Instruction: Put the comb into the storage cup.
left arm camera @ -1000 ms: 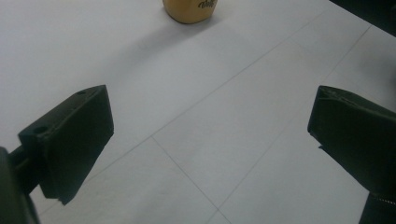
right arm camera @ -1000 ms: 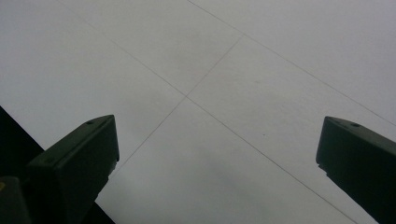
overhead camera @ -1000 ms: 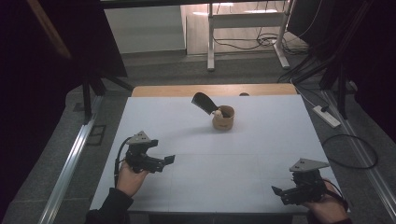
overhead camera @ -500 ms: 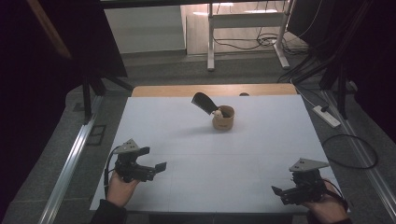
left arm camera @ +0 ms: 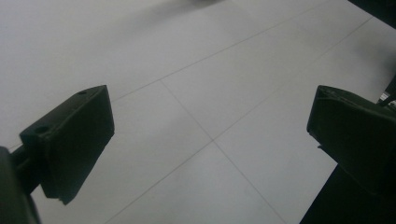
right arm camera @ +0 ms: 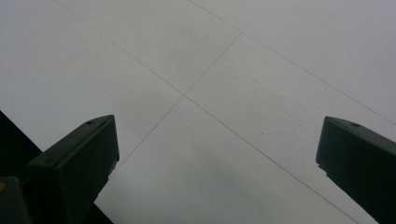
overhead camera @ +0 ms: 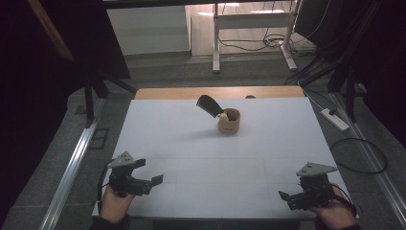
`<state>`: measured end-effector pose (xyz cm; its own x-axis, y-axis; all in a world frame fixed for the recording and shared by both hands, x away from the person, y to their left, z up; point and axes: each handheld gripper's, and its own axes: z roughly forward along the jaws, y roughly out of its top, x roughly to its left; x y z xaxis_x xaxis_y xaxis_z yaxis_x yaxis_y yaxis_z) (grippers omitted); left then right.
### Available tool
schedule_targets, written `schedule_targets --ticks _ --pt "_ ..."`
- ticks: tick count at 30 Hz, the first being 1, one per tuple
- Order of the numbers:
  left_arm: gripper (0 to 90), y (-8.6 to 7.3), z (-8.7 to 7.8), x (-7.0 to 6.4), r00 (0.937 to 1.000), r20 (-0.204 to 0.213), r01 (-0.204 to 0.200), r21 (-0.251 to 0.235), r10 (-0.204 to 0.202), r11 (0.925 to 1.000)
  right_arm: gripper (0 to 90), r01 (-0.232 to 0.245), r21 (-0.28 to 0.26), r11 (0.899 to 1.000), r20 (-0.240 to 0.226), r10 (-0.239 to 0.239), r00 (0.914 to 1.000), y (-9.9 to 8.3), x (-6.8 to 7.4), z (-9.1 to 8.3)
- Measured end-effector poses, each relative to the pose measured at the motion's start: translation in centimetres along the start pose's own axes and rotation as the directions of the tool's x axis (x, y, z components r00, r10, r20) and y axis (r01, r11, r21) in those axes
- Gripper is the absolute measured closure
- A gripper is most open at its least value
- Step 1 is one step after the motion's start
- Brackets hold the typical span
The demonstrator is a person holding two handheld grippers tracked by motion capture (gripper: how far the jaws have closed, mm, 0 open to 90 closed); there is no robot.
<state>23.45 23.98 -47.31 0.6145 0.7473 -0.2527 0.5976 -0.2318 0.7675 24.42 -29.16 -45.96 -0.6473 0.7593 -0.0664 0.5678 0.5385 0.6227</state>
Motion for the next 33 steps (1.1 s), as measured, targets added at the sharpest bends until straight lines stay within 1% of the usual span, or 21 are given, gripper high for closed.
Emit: schedule_targets --ticks 5,14,20,22,28,30,33 --pt "1.3 -0.5 -0.3 -0.2 0.9999 -0.009 0.007 0.011 -0.007 0.9999 0.0 -0.001 0.001 1.0 0.002 0.001 1.0 0.0 0.0 0.0" --pt "1.4 -1.2 -0.9 -0.6 0.9989 -0.046 -0.004 0.035 0.006 0.9994 0.0 -0.011 -0.003 1.0 0.008 0.011 0.9999 0.0 -0.1 0.0" --pt "1.4 -1.6 -1.0 -0.8 0.9982 -0.059 -0.006 0.062 0.01 0.9981 0.0 -0.016 -0.002 1.0 0.013 0.016 0.9998 0.0 -0.1 0.0" --pt "1.4 -1.7 -1.0 -0.9 0.9978 -0.065 -0.008 0.065 0.013 0.9979 0.0 -0.017 -0.002 1.0 0.014 0.017 0.9998 0.0 0.0 0.0" --pt "2.2 -1.7 -1.1 -0.9 0.9975 -0.069 -0.01 0.072 0.015 0.9974 0.0 -0.016 -0.003 1.0 0.015 0.016 0.9998 0.0 0.0 0.0" --pt "2.5 -1.7 -1.0 -0.9 0.9976 -0.068 -0.007 0.079 0.013 0.9968 0.0 -0.016 -0.003 1.0 0.015 0.016 0.9998 0.0 0.0 0.0" --pt "2.7 -1.7 -1.0 -0.9 0.9979 -0.063 -0.005 0.077 0.01 0.997 0.0 -0.016 -0.003 1.0 0.018 0.016 0.9997 0.0 0.0 0.0"
